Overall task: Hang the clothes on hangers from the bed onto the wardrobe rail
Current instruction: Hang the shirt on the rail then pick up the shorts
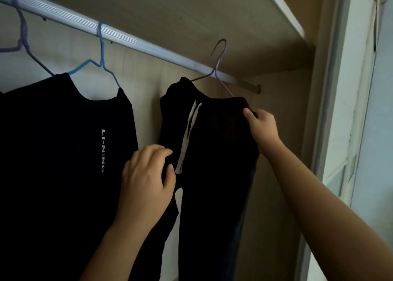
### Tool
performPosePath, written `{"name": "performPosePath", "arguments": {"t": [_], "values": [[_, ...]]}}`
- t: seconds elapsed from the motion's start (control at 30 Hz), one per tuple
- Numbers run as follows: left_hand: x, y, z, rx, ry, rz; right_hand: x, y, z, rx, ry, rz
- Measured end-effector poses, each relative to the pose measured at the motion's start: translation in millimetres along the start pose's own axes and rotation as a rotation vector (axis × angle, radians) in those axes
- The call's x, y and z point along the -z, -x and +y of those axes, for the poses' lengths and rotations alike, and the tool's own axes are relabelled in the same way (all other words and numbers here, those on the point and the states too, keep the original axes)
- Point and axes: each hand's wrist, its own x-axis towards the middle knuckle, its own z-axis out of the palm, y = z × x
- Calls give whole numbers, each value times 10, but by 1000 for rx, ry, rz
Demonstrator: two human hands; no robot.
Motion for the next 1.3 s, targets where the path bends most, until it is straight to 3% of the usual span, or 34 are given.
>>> {"name": "performPosePath", "arguments": {"t": [0.2,0.53,0.73,0.87,1.07,1.23,1.3], "values": [[-238,-31,86,22,112,-84,519,439,432,53,63,-65],[-724,23,-167,147,95,-257,1353,1288,769,-207,-161,-164],[-954,176,-139,49,50,-294,1743,1760,765,-300,-224,-225],[-1103,504,-156,87,108,-389,1888,2025,853,-342,-49,-209],[-1172,1255,97,180,207,-561,2139,2586,1194,-416,426,-170],[-1056,1548,605,81,319,-680,2379,3181,1360,-496,780,-166],[-966,1602,837,6,345,-701,2517,3379,1438,-520,792,-90]]}}
